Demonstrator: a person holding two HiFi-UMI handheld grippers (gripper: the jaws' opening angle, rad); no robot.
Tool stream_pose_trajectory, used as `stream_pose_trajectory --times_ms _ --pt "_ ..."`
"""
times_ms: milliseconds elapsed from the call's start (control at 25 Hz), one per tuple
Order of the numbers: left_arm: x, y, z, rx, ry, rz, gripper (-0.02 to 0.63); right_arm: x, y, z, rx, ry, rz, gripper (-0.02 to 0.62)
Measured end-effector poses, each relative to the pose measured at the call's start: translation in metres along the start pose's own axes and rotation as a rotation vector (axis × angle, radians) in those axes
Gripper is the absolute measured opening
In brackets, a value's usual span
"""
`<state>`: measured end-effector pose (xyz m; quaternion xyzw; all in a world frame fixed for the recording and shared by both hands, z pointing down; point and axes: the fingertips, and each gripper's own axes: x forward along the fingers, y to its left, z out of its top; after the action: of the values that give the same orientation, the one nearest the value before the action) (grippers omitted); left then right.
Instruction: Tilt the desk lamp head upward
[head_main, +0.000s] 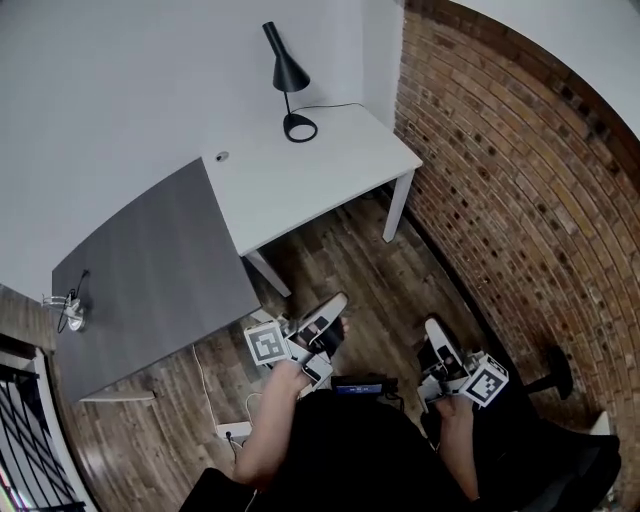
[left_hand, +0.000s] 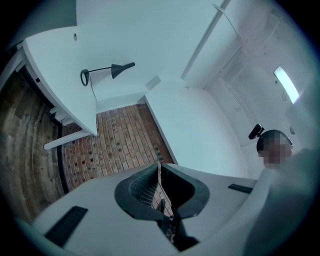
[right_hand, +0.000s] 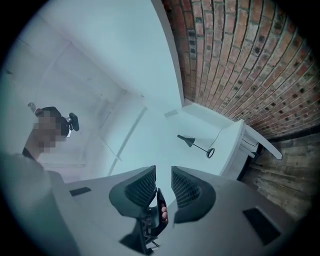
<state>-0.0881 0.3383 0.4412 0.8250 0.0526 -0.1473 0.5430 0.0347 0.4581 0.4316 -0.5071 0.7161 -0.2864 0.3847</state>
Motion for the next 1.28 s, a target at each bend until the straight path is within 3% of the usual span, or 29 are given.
stream_pose_trajectory --times_ms 400,640,1040,1280 --pt "0.036 0.018 0.003 -0.006 -0.031 0.028 0.014 0.006 -0.037 0.030 0.059 0.022 0.034 0.081" --pt "0.059 0.042 0.014 -0.047 -0.006 0.003 0.014 0.021 -0.052 0.036 0.047 0.030 -0.003 0.081" --pt "0.111 0.071 0.097 -0.034 0.024 -0.097 0.014 0.105 -0.078 0.075 -0.022 0.022 -0.043 0.081" --pt "0.111 0.097 0.146 -0.085 -0.009 -0.126 0.014 0.158 -0.088 0.072 -0.056 0.046 -0.059 0.081"
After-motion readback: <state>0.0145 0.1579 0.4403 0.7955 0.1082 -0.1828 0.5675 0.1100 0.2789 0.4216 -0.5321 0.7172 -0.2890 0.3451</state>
